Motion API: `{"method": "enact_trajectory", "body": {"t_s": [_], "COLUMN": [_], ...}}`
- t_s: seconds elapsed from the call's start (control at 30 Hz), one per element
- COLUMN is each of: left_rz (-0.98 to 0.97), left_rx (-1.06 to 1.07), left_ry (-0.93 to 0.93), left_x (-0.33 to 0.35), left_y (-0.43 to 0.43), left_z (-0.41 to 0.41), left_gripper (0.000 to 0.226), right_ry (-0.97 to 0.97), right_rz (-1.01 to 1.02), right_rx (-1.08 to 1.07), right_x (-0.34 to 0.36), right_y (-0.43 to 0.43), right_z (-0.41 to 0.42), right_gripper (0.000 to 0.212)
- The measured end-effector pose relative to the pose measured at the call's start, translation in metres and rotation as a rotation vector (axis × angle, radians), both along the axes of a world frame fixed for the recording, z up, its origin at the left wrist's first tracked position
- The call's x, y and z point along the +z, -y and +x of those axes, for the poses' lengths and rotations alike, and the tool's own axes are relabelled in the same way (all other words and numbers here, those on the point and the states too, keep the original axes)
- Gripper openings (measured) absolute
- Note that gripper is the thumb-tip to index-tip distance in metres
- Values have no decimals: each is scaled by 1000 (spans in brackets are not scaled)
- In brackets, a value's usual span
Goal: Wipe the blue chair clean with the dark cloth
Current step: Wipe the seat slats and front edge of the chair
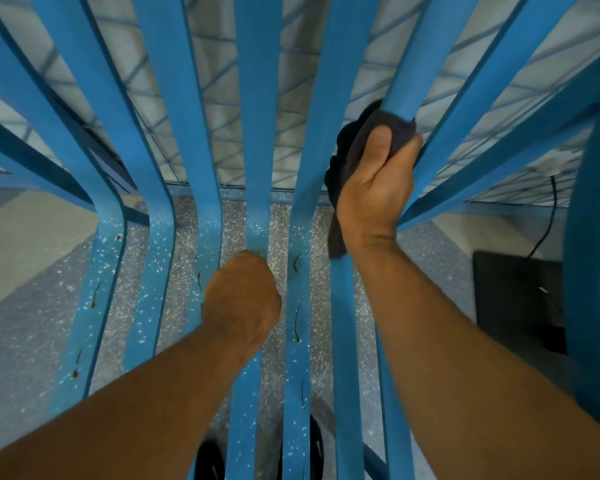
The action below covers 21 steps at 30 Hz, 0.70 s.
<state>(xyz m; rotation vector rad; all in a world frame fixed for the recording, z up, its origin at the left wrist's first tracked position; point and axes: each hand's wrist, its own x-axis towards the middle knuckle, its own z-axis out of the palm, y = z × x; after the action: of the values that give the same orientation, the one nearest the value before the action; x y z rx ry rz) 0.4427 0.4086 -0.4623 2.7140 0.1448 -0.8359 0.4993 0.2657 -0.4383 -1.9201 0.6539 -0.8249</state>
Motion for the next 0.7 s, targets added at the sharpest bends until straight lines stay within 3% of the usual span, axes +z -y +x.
{"method": "enact_trajectory", "body": {"t_s": [0.17,0.27,0.33,0.53,0.7], "left_rz": [8,-7,-95,-433,-563], "left_rx": [-29,-127,-47,116,155], "left_ry": [-47,-72,35,587,741], "left_x": [9,22,40,110,139], "left_y": [-2,-9,-9,7,21], "left_z": [5,16,32,88,112], "left_gripper": [18,38,47,47,26], "right_ry": [76,44,-10,-230,-205], "right_rz": [-57,-55,-44,77,63], "right_rx": [29,72,95,141,152], "right_x": [30,31,26,3,23], "right_y": [12,12,12,6,11], "right_z": [18,12,5,-15,-9], "right_gripper": [31,31,33,29,29]}}
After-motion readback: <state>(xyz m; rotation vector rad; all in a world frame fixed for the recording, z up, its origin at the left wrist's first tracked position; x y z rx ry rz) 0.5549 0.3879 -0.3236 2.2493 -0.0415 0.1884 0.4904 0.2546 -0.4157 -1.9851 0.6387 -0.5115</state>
